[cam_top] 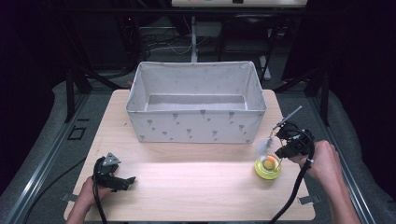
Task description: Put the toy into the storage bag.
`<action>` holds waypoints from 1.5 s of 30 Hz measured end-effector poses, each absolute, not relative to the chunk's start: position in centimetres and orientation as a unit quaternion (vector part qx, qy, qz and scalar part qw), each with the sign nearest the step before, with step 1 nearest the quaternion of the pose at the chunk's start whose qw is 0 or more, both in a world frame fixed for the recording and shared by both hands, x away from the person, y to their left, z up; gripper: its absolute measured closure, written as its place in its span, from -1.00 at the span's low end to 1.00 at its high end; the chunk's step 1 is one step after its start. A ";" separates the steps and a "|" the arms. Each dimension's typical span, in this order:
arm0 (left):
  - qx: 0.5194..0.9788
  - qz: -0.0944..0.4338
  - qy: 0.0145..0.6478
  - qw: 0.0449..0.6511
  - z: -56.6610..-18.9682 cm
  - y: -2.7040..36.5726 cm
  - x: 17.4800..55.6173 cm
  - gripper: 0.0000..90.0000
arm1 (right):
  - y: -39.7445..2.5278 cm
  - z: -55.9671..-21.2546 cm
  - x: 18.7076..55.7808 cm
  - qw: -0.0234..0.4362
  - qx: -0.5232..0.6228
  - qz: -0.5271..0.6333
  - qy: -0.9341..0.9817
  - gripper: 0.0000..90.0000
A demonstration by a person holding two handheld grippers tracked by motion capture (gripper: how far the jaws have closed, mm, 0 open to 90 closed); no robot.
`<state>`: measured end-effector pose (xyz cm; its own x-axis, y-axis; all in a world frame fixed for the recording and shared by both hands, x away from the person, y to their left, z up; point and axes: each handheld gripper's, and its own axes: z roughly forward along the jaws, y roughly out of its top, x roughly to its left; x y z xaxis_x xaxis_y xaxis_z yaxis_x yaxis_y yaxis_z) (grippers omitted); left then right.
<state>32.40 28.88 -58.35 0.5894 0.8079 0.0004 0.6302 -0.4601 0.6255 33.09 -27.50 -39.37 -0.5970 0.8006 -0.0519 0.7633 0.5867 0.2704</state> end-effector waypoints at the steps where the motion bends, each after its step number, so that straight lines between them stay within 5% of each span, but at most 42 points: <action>1: 0.841 0.150 0.427 0.295 -58.3 28.9 32.4 -1.00 | -27.5 -39.3 33.1 0.084 0.441 0.109 0.887 0.93; 45: 0.841 0.150 0.427 0.296 -58.4 28.9 32.4 -1.00 | -23.8 -36.1 34.8 0.096 0.382 0.124 0.911 0.96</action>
